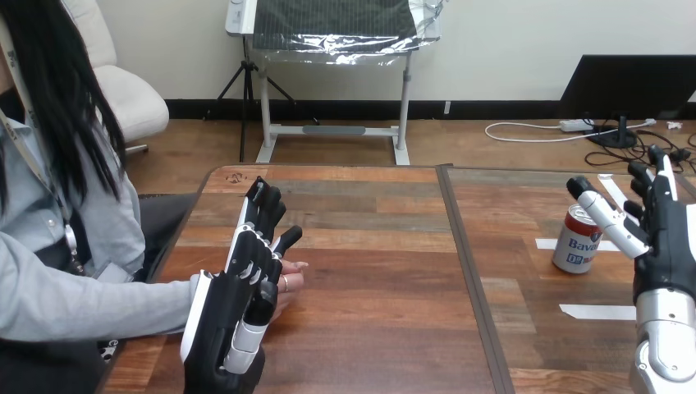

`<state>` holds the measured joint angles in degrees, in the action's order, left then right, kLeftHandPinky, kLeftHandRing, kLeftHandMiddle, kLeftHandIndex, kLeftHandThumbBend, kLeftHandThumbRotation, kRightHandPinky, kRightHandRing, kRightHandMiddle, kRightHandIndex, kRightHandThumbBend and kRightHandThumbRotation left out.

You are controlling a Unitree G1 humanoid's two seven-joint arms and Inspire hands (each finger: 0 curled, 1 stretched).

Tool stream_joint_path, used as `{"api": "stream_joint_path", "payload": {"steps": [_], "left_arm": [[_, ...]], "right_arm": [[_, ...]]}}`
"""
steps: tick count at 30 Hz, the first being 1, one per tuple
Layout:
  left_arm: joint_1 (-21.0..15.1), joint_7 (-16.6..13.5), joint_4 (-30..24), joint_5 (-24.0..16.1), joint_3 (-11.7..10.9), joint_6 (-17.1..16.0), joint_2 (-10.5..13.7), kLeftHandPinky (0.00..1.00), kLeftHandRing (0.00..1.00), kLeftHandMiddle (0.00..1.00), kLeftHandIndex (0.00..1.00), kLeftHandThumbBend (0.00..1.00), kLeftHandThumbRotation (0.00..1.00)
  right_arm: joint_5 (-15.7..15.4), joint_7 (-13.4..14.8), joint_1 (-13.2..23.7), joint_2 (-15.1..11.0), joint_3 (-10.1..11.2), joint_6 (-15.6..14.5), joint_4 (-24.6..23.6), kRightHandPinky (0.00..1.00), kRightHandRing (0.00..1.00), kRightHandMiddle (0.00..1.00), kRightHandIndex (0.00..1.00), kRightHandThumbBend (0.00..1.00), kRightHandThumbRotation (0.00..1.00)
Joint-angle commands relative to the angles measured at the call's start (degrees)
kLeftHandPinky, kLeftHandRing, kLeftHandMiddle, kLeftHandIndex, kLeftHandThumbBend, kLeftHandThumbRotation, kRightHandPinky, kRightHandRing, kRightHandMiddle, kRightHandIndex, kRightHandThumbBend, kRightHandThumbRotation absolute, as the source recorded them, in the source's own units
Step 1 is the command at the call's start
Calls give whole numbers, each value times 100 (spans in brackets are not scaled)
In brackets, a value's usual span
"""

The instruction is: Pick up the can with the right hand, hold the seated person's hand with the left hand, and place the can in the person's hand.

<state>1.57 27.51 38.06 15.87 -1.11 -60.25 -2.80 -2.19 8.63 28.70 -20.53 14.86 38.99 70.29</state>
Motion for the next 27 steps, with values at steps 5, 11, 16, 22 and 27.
{"api": "stream_joint_path", "payload": {"steps": [5,11,16,22,27], "left_arm": [[-403,33,35,57,-37,-97,-16,90,99,100,100,100,87],[-398,27,37,50,-42,-90,-16,90,99,100,100,100,87],[-399,50,45,72,-41,-82,-8,90,99,100,100,100,87],[-401,81,49,99,-41,-75,2,90,99,100,100,100,87],[-405,93,58,101,-42,-71,16,90,99,100,100,100,86]], "right_arm": [[31,-29,636,-141,-45,-86,-3,87,94,92,99,100,51],[1,-13,625,-154,-85,-133,31,86,94,92,99,100,52],[10,-54,620,-158,-84,-154,54,87,95,92,100,100,52],[-22,-26,610,-164,-103,-167,89,87,95,93,100,100,52],[-23,-38,607,-164,-110,-226,109,88,95,93,100,100,52]]}}
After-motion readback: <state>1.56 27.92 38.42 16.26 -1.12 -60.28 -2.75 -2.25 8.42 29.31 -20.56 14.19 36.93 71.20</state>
